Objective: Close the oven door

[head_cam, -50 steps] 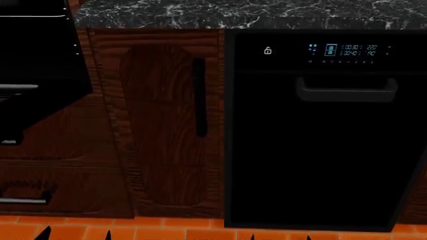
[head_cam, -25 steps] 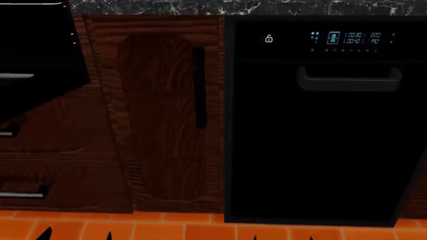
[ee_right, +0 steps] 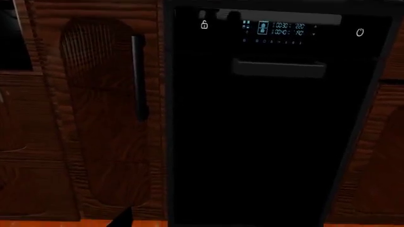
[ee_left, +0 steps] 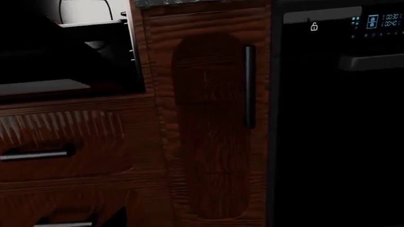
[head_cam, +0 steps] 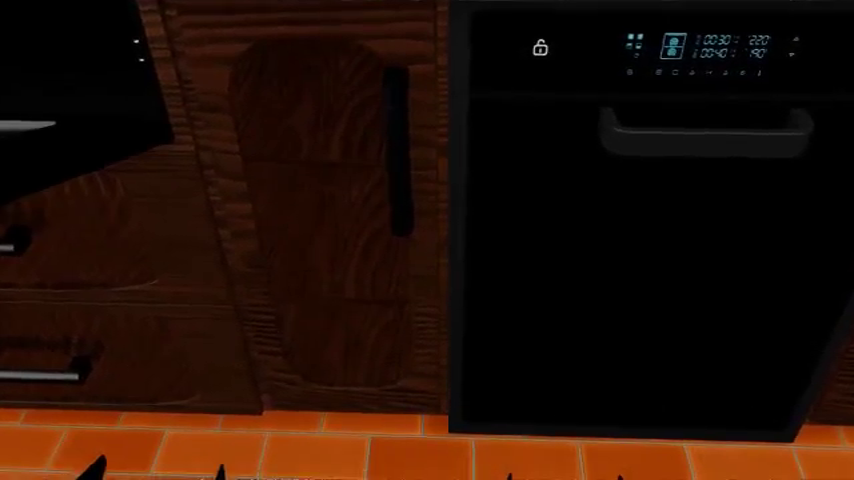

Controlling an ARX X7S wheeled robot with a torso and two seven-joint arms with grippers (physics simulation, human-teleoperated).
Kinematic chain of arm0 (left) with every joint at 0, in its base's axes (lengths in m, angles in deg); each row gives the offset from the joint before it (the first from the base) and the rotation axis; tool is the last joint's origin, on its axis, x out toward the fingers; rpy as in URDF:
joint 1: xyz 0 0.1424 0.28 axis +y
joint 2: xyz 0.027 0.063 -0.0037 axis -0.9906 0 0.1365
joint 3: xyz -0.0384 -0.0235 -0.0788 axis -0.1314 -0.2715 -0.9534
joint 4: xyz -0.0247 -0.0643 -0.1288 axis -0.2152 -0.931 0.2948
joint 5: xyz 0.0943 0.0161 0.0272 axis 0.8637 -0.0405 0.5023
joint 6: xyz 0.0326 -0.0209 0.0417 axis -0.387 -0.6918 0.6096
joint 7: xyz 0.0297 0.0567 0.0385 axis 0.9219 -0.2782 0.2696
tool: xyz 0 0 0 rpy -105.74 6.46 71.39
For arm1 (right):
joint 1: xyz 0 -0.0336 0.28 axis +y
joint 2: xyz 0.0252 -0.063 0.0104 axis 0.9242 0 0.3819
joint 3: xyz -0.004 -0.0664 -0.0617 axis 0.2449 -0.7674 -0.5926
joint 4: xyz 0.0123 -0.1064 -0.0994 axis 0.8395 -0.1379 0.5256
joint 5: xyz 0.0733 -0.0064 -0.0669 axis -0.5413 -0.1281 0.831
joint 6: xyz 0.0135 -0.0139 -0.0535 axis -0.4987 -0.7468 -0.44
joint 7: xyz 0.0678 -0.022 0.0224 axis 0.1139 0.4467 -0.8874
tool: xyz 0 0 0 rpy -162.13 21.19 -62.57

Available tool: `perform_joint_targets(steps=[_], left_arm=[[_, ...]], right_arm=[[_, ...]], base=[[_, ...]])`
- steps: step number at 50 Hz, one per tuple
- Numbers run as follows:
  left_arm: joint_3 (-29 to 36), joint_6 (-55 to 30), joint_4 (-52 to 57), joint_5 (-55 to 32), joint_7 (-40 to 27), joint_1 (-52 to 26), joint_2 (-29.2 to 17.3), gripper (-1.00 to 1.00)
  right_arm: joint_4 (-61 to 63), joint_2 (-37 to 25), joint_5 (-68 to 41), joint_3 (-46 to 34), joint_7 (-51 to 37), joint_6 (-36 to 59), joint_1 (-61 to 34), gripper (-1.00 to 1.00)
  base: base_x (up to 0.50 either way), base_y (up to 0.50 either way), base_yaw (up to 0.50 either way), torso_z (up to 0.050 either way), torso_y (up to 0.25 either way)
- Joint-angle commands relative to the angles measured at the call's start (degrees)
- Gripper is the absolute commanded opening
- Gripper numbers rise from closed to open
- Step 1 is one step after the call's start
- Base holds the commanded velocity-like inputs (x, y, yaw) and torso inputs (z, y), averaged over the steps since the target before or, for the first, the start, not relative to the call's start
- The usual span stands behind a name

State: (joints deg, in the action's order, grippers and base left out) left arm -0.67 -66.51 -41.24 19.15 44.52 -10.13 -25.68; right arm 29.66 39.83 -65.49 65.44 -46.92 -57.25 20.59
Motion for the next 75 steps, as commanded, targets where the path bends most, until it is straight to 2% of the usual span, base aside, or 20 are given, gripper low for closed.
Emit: perform_joint_targets(steps=[1,7,16,29,30,34,47,48,51,53,57,60,61,62,65,66,69,70,72,75], left_arm=[[0.32,-0.07,-0.53,-0.4,-0.23,-0.34,-0.25,1.0],[0.53,0.78,-1.69,-0.26,-0.43,-0.71,-0.29,1.0],[1.61,-10.32,-7.03,-2.43,1.97,-8.74,0.0,1.0],[2.28,-21.8,-17.55,-4.22,4.45,-15.03,-0.01,1.0],[2.84,-16.33,-26.14,-3.99,6.5,-16.14,1.18,1.0],[4.63,-15.48,-35.94,-1.59,5.22,-18.96,2.13,1.0],[4.2,-23.57,-34.32,-4.09,6.3,-20.1,1.82,1.0],[4.32,-17.43,-41.8,-3.25,6.11,-21.4,2.81,1.0],[4.52,-15.25,-45.89,-3.33,7.2,-22.5,3.34,1.0],[4.9,-22.85,-36.7,-3.89,6.74,-20.75,2.21,1.0],[5.33,-16.68,-44.19,-3.04,6.89,-22.21,3.24,1.0],[5.56,-21.41,-36.68,-3.39,6.3,-20.44,2.2,1.0],[5.69,-17.31,-41.61,-3.03,6.62,-21.15,2.91,1.0],[5.87,-22.03,-35.59,-3.51,6.65,-20.12,2.02,1.0],[6.47,-14.87,-43.8,-2.63,7.36,-21.43,3.13,1.0],[6.45,-20.91,-36.09,-3.16,6.74,-20.03,2.06,1.0],[6.68,-21.96,-33.89,-3.14,6.34,-19.23,1.77,1.0],[6.51,-16.76,-40.61,-3.02,7.07,-20.65,2.6,1.0],[6.33,-22.71,-32.52,-3.81,6.49,-19.06,1.36,1.0],[6.74,-12.68,-46.22,-2.86,7.64,-22.17,3.49,1.0]], right_arm=[[-0.42,-0.16,-0.39,-0.36,-0.26,0.27,-0.45,1.0],[-1.07,-0.2,-1.11,-0.44,0.04,0.11,-0.63,1.0],[-3.29,-0.96,-10.67,2.54,2.94,14.57,-7.18,1.0],[-11.64,-0.97,-15.14,4.83,3.29,21.84,-10.59,1.0],[-11.55,-0.93,-15.88,5.3,3.42,22.23,-10.57,1.0],[-14.83,-0.65,-17.64,5.22,4.38,25.72,-11.76,1.0],[-19.88,-0.04,-16.94,5.29,4.63,22.3,-12.01,1.0],[-21.2,0.13,-16.84,5.22,4.94,21.82,-12.23,1.0],[-22.13,0.25,-16.71,4.94,5.3,21.31,-12.36,1.0],[-22.63,0.36,-16.72,4.79,5.51,21.15,-12.72,1.0],[-22.12,0.19,-16.4,4.24,5.44,21.11,-12.57,1.0],[-22.17,0.19,-15.29,3.88,4.38,20.01,-12.45,1.0],[-22.01,0.12,-14.67,3.56,3.82,19.84,-12.4,1.0],[-21.41,0.13,-14.99,3.57,3.88,20.23,-12.32,1.0],[-21.44,0.03,-14.97,3.49,3.85,20.1,-12.36,1.0],[-21.6,0.11,-14.85,3.33,3.88,19.9,-12.39,1.0],[-21.89,0.14,-14.73,3.05,3.97,19.67,-12.42,1.0],[-21.67,0.1,-14.95,3.17,4.19,19.45,-12.27,1.0],[-22.69,0.27,-14.93,3.21,4.41,18.79,-12.58,1.0],[-22.89,0.38,-14.73,2.83,4.39,18.71,-12.85,1.0]], base=[[0.0,0.0,0.0,-0.048,0.0],[0.0,0.0,0.0,-0.048,0.0],[0.0,0.0,0.0,-0.019,0.0],[0.0,0.0,0.0,0.0,0.0],[0.0,0.0,0.0,0.0,0.0],[0.0,0.0,0.0,0.0,0.0],[0.0,0.0,0.0,0.0,0.0],[0.0,0.0,0.0,0.0,0.0],[0.0,0.0,0.0,0.0,0.0],[0.0,0.0,0.0,0.0,0.0],[0.0,0.0,0.0,0.0,0.0],[0.0,0.0,0.0,0.0,0.0],[0.0,0.0,0.0,0.0,0.0],[0.0,0.0,0.0,0.0,0.0],[0.0,0.0,0.0,0.0,0.0],[0.0,0.0,0.0,0.0,0.0],[0.0,0.0,0.0,0.0,0.0],[0.0,0.21,0.0,0.0,0.0],[0.0,0.21,0.0,0.0,0.0],[0.0,0.22,0.0,0.0,0.0]])
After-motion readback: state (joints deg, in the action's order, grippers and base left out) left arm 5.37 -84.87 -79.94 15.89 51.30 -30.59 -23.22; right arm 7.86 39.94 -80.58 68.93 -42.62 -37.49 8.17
